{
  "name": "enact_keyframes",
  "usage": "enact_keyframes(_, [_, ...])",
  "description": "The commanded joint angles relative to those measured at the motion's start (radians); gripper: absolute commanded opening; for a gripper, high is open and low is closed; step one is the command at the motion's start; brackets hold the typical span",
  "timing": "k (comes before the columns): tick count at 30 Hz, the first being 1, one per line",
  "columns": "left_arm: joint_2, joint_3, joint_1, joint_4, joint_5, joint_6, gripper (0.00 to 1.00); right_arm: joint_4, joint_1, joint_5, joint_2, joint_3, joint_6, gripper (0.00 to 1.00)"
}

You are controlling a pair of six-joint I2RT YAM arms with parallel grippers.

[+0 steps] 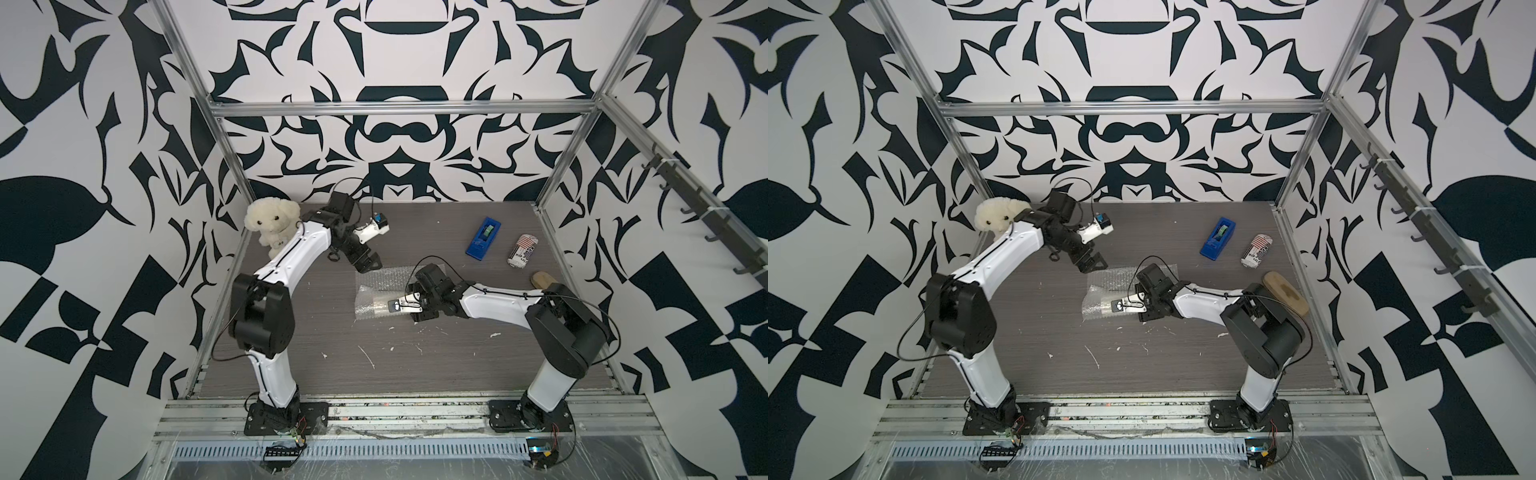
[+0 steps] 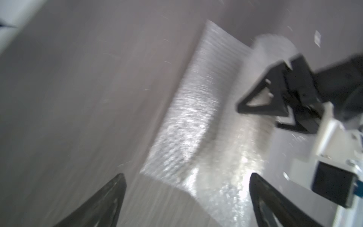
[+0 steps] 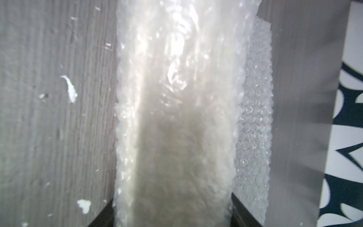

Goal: Wrap vases in bubble wrap
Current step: Wrap the vase in bubble wrap.

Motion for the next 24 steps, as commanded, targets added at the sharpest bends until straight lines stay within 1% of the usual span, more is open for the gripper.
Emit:
enact_keyframes(1, [-0.119, -0.123, 0.053, 0.323, -0.145, -0.263, 1.0, -0.249, 0.01, -0.049, 0.047, 0.099, 0.201, 0.56])
enact_keyframes(3, [-0.206, -0.19, 0.056, 0.443, -0.334, -0.439, 1.0, -0.317, 0.013, -0.058, 0.08, 0.151, 0.28, 0.57])
enact_keyframes(4, [-0.235, -0.2, 0.056, 0.449, -0.408, -0.514, 0.99, -0.346, 0.014, -0.064, 0.095, 0.17, 0.313, 0.58])
enact_keyframes(6, [-0.289, -0.208, 0.056, 0.414, -0.528, -0.625, 0.99, -0.409, 0.02, -0.073, 0.133, 0.218, 0.369, 0.59])
enact_keyframes(8, [-0.348, -0.239, 0.061, 0.367, -0.667, -0.813, 0.99, -0.479, 0.032, -0.074, 0.177, 0.274, 0.432, 0.59])
enact_keyframes(9, [-0.373, -0.261, 0.069, 0.351, -0.694, -0.885, 0.99, -0.507, 0.035, -0.081, 0.196, 0.294, 0.457, 0.59])
enact_keyframes(10, [-0.402, -0.284, 0.077, 0.326, -0.686, -0.935, 0.99, -0.527, 0.038, -0.089, 0.211, 0.311, 0.49, 0.59])
enact_keyframes(12, [-0.449, -0.333, 0.085, 0.303, -0.627, -1.006, 1.0, -0.545, 0.041, -0.12, 0.231, 0.326, 0.553, 0.61])
enact_keyframes(14, [-0.486, -0.374, 0.086, 0.252, -0.598, -1.13, 1.0, -0.531, 0.041, -0.17, 0.235, 0.324, 0.622, 0.62])
enact_keyframes(15, [-0.512, -0.394, 0.086, 0.24, -0.569, -1.174, 0.99, -0.515, 0.042, -0.189, 0.231, 0.318, 0.654, 0.62])
enact_keyframes(16, [-0.524, -0.422, 0.086, 0.237, -0.516, -1.217, 1.0, -0.493, 0.042, -0.213, 0.224, 0.307, 0.685, 0.62])
enact_keyframes(18, [-0.542, -0.484, 0.086, 0.242, -0.422, -1.36, 0.92, -0.463, 0.043, -0.233, 0.218, 0.292, 0.736, 0.61])
enact_keyframes(19, [-0.548, -0.525, 0.086, 0.266, -0.355, -1.428, 0.87, -0.449, 0.043, -0.243, 0.216, 0.288, 0.764, 0.6])
enact_keyframes(21, [-0.547, -0.598, 0.066, 0.31, -0.282, -1.561, 0.84, -0.43, 0.042, -0.265, 0.222, 0.283, 0.804, 0.6])
enact_keyframes(22, [-0.538, -0.628, 0.051, 0.333, -0.249, -1.624, 0.79, -0.419, 0.042, -0.275, 0.225, 0.282, 0.829, 0.6])
enact_keyframes(24, [-0.515, -0.665, 0.002, 0.323, -0.257, -1.727, 0.77, -0.407, 0.042, -0.291, 0.234, 0.282, 0.87, 0.59])
